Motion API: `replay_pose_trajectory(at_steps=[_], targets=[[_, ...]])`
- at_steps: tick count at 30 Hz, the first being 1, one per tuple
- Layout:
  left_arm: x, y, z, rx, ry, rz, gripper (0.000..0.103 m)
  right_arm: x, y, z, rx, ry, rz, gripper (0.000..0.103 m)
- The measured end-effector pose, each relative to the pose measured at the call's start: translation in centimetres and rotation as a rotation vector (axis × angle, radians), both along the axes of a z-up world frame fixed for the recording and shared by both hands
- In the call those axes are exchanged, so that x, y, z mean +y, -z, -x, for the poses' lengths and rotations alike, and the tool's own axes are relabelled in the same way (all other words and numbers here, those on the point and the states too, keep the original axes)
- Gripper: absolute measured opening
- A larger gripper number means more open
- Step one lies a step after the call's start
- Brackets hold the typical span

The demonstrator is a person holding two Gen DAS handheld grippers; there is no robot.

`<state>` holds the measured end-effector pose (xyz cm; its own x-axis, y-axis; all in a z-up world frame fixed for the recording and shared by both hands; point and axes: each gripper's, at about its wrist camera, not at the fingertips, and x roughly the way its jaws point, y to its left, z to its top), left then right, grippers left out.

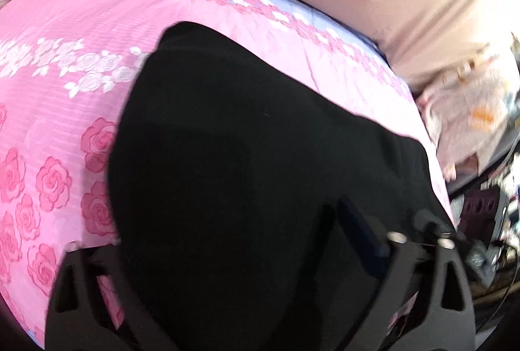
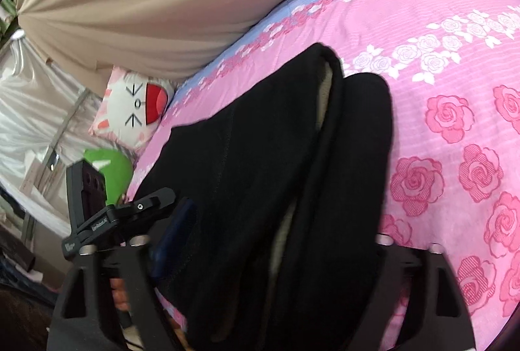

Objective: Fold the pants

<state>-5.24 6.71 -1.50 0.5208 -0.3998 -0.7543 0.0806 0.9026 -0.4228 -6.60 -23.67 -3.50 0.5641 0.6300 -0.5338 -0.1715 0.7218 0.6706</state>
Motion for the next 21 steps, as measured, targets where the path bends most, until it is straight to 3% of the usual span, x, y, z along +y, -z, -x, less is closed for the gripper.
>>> replay_pose_trajectory(at_steps=[1, 4, 11, 16, 18, 20, 21], targets=[[0.2, -0.1, -0.1, 0.004, -0.012, 0.004, 0.065, -0.2, 0.0, 0.0, 0.002, 0.002, -0.007, 0.049], [1.1, -1.1, 0.4, 0.009, -0.018, 0.03, 0.046, -0.4, -0.6, 0.5, -0.005, 0.013, -0.017, 0.041], [-1.1, -3.9, 2.8, -0.014, 0.009, -0.076, 0.038, 0.0, -3.1, 2.8, -0.041, 0.013, 0.044, 0.038], [-1.5, -3.3, 4.8, 0.027, 0.058, -0.111, 0.044, -1.1, -2.8, 5.1, -0.015, 0.01, 0.066, 0.04], [-1.0, -2.0, 4.8, 0.053, 0.029, -0.109, 0.056, -1.5, -1.4, 5.2, 0.022, 0.015, 0.076, 0.044], [0.1, -1.1, 4.6, 0.088, -0.001, -0.053, 0.075, -2.1, -0.2, 5.2, 0.053, 0.02, 0.043, 0.052], [0.6, -0.7, 4.5, 0.102, -0.008, -0.023, 0.077, -2.3, 0.1, 5.2, 0.054, 0.022, 0.034, 0.054]])
